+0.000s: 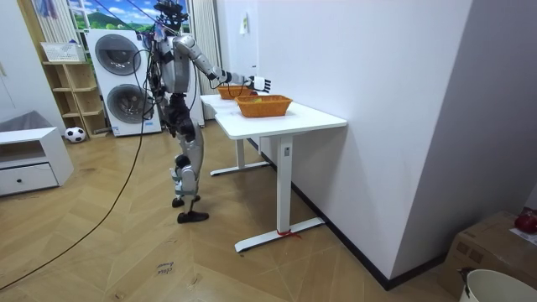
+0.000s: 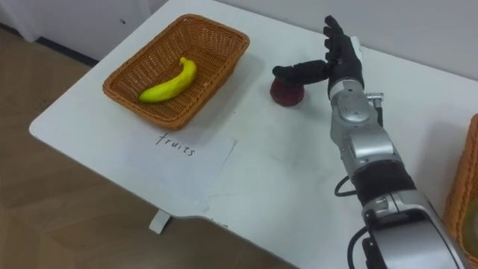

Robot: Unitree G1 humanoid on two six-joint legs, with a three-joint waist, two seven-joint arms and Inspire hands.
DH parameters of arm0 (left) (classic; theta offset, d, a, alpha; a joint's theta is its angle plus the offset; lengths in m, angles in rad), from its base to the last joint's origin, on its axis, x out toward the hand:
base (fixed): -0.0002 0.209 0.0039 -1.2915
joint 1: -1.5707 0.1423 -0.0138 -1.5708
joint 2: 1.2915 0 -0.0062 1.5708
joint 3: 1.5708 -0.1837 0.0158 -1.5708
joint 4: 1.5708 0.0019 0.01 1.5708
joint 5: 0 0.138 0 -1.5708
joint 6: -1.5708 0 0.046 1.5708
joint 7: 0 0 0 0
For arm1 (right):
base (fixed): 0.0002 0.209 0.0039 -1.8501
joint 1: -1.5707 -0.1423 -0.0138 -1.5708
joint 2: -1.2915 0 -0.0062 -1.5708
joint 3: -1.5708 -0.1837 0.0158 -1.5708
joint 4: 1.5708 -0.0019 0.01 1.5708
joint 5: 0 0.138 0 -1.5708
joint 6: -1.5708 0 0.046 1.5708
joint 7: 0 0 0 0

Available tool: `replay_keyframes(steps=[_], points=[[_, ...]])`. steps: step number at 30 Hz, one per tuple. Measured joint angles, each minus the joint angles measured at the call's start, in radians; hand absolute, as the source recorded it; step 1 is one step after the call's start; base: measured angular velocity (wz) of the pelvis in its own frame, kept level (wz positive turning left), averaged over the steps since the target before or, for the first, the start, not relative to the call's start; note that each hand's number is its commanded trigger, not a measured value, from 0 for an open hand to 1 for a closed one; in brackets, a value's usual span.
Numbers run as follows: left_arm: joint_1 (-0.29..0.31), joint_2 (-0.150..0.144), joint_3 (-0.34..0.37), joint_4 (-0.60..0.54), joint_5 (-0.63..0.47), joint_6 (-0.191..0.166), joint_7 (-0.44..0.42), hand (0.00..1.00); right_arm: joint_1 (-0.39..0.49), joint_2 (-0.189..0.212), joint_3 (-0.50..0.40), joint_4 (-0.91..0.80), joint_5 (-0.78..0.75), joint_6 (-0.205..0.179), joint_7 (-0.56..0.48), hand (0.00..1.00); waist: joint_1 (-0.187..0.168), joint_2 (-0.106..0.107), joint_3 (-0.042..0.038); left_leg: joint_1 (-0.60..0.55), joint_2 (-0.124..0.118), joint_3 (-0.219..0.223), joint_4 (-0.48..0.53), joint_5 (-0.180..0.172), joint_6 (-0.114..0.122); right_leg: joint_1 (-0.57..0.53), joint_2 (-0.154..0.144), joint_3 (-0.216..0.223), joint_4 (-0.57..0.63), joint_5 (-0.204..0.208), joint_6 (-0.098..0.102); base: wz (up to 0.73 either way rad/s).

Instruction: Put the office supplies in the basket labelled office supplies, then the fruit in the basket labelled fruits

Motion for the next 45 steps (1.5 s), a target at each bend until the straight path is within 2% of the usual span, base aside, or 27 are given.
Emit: replay_keyframes(steps=[11,15,20,28,45], points=[[-0.005,0.001,0.000,0.001,0.000,-0.007,0.000,0.00,0.000,0.006,0.001,0.000,-0.019,-0.020,0.001,0.00,0.001,-0.005,0.0010,-0.009,-0.001,0.003,0.000,0.004,0.001,-0.016,-0.005,0.002,0.014,0.000,0.000,0.00],[-0.008,0.005,0.000,0.001,0.000,-0.018,-0.002,0.00,0.000,0.016,0.023,0.000,-0.089,-0.020,0.017,0.00,-0.001,-0.008,0.0030,-0.010,-0.001,0.003,0.000,0.005,0.002,-0.015,-0.005,0.001,0.014,0.000,0.000,0.00],[-0.009,0.004,0.000,0.001,0.001,-0.019,-0.003,0.00,0.001,0.019,0.041,0.000,-0.141,-0.020,0.048,0.00,-0.003,-0.012,0.0030,-0.011,-0.001,0.002,0.001,0.005,0.002,-0.014,-0.005,0.000,0.014,0.000,0.000,0.00],[-0.020,0.005,0.000,0.001,0.002,-0.018,-0.027,0.00,0.034,0.025,0.055,0.000,-0.317,-0.019,0.088,0.00,-0.001,-0.024,0.0042,-0.010,-0.001,0.002,0.000,0.005,0.002,-0.014,-0.006,-0.001,0.014,0.000,0.000,0.00],[-0.037,0.025,0.000,0.001,0.001,-0.019,-0.064,0.00,0.042,0.025,0.057,0.020,-0.320,-0.019,0.098,0.00,0.000,-0.041,0.0098,-0.011,-0.001,0.004,0.000,0.005,0.002,-0.014,-0.006,-0.001,0.014,0.000,0.000,0.00]])
